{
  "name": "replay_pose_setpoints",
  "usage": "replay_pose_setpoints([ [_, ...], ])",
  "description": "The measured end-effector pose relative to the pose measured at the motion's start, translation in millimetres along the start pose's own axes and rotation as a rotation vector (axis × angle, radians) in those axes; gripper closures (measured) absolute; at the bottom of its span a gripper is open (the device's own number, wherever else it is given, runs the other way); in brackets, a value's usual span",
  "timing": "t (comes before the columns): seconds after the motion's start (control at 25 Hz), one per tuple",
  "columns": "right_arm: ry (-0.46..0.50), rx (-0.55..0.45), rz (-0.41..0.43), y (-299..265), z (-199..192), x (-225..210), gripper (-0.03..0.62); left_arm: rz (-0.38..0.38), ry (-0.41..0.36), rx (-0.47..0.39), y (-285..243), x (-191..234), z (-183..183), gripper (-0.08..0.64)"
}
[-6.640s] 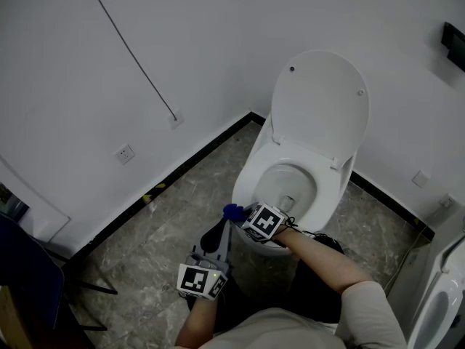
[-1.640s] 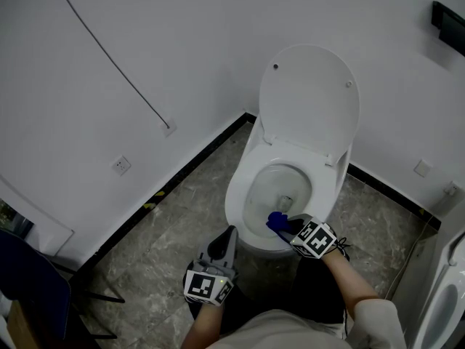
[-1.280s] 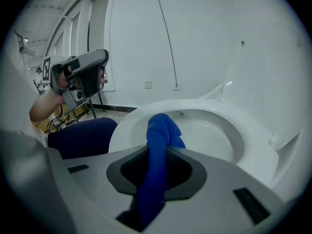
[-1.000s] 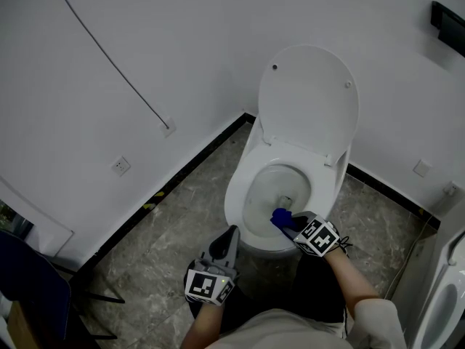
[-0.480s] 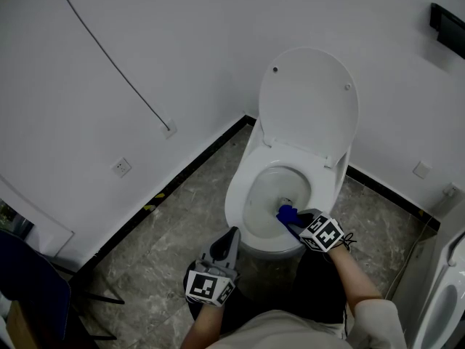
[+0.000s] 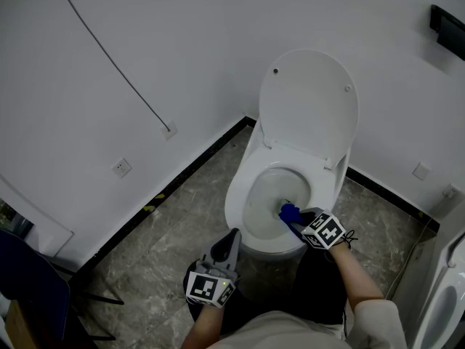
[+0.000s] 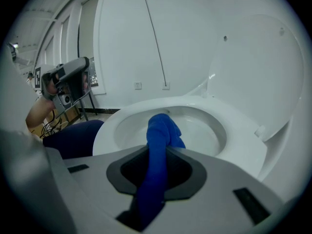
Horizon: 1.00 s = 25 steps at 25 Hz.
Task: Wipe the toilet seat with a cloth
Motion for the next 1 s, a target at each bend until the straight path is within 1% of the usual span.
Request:
replay_pose_setpoints([
  [0.48,-0.021,0.002,-0.022,0,1,-16,0.528,0.002,0.003,0.002,0,2,0,0.552],
  [1.0,-0.023,-0.004,-0.030,2,2,-32,0.528,-0.003,-0.002,0.005,-2,1,-3,0.552],
])
Point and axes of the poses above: the fingertips, and each gripper's own axes: y backward along the fingers, x to its left, z out of its top, the point moved 3 cm from there along y, backward along the fingers, and after that the axes turned 7 degrees about -y, right-handed, at the moved point
